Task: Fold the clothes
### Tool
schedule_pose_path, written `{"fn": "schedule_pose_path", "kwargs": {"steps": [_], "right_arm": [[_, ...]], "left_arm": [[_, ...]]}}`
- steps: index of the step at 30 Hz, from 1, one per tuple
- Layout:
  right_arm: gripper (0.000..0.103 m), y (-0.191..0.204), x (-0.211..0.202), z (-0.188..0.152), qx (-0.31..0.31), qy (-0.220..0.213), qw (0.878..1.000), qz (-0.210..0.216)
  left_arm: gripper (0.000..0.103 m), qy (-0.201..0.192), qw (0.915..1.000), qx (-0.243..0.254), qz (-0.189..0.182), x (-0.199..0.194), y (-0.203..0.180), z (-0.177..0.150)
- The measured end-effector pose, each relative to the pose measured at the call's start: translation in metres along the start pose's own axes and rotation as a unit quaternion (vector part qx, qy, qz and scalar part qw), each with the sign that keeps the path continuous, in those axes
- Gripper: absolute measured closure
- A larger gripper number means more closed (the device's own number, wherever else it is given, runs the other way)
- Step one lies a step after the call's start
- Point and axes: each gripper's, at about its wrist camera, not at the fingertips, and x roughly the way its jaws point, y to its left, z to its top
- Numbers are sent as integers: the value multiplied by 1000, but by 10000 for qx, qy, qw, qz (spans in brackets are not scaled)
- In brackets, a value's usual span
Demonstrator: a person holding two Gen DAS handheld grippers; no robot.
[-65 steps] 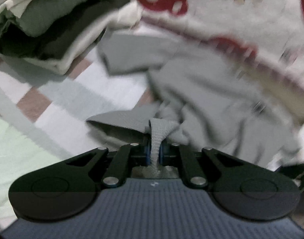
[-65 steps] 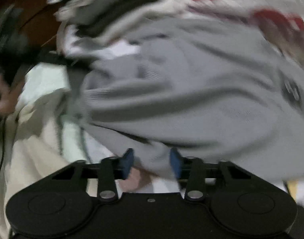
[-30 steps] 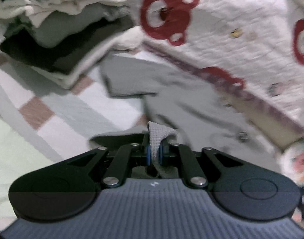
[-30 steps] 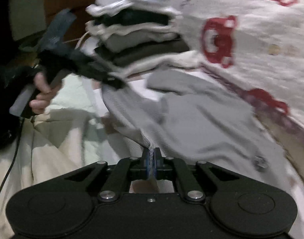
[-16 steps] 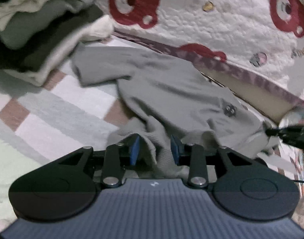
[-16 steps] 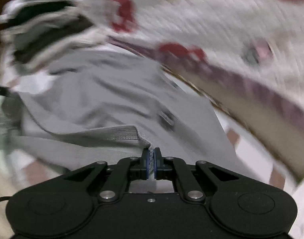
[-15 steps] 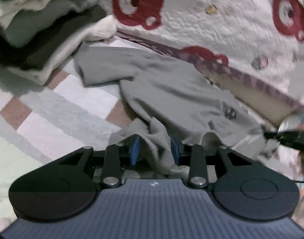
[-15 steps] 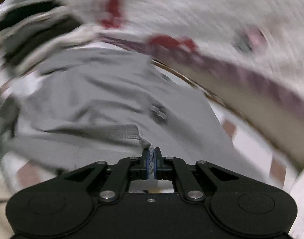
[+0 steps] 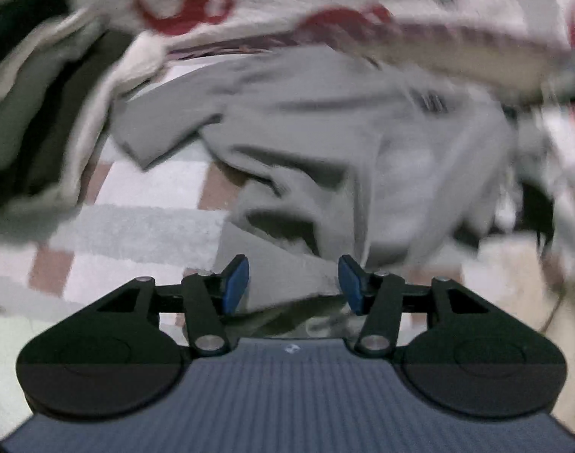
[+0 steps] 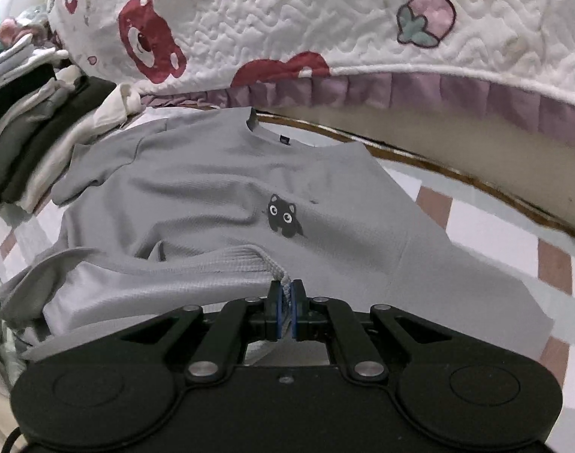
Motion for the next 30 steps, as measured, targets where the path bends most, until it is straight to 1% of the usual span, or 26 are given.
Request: {"fn": "schedule_pose_path", "kwargs": {"steps": [2, 3, 4, 5, 6, 7, 8, 9, 11, 12, 13, 14, 15, 16, 17, 18, 19, 22, 24, 25, 27, 28, 30], "right_arm": [[98, 2, 1, -1, -62, 4, 10000, -12], [97, 2, 2, -1, -73, 37, 10000, -9], [97, 2, 3, -2, -55, 81, 10000, -16], [96, 0, 6, -3, -11, 145, 9999, -44], [92, -1, 9, -3, 38, 211, 9997, -75], [90, -4, 13, -3, 142, 297, 9994, -143], [90, -7, 16, -3, 246, 351, 9989, -185], [90, -10, 17, -3, 334, 385, 9985, -222], [81, -15, 18, -4, 510, 423, 9974, -292], [74, -17, 16, -4, 617, 408, 9968, -301], [72, -19, 13, -4, 730, 394, 9961, -302], [71, -21, 10, -4, 917, 390, 9948, -212], [70, -25, 7, -6, 1241, 432, 9913, 15], [65, -31, 5, -10, 1829, 521, 9804, 507], [62, -37, 4, -14, 2403, 612, 9635, 1006], [61, -40, 7, -20, 2897, 755, 9409, 1584], [61, -37, 11, -24, 3106, 866, 9276, 1886], [60, -18, 24, -25, 2815, 1088, 9386, 1671], [60, -13, 36, -29, 2893, 1278, 9336, 1683], [60, -14, 42, -32, 3051, 1357, 9265, 1733], [59, -12, 52, -37, 3274, 1469, 9169, 1747], [56, -9, 55, -37, 3230, 1514, 9186, 1700], [53, -2, 60, -36, 2993, 1574, 9301, 1432]], "left_arm": [[51, 123, 9997, 181, -83, 4, -6, -4], [51, 158, 9996, 146, -187, 5, -6, -4], [51, 138, 9989, -162, -424, 4, 3, -4], [49, 93, 9963, -546, -652, 2, 14, -3], [47, 43, 9934, -867, -752, 1, 23, -4], [43, 11, 9906, -1139, -763, 1, 32, -4], [43, -9, 9882, -1354, -720, 0, 39, -4], [43, -6, 9880, -1434, -574, 0, 42, -5], [42, 10, 9887, -1478, -259, -1, 46, -6], [42, 3, 9888, -1486, -148, -1, 47, -6], [42, -31, 9890, -1471, -120, -2, 47, -5], [42, -65, 9893, -1456, -93, -4, 46, -4], [41, -99, 9893, -1454, -72, -4, 45, -4], [40, -135, 9889, -1477, -63, -5, 45, -3], [39, -146, 9885, -1503, -47, -5, 46, -3], [39, -114, 9881, -1536, -21, -3, 47, -3], [39, -83, 9876, -1569, 5, -1, 49, -4], [39, -57, 9874, -1582, 78, 1, 50, -4], [39, -146, 9872, -1588, -2, -2, 50, -3], [39, -194, 9871, -1588, -40, -4, 50, -3], [39, -317, 9866, -1595, -102, -7, 50, -1], [38, -350, 9862, -1611, -113, -7, 50, -1], [38, -347, 9860, -1632, -76, -5, 50, 0]]}}
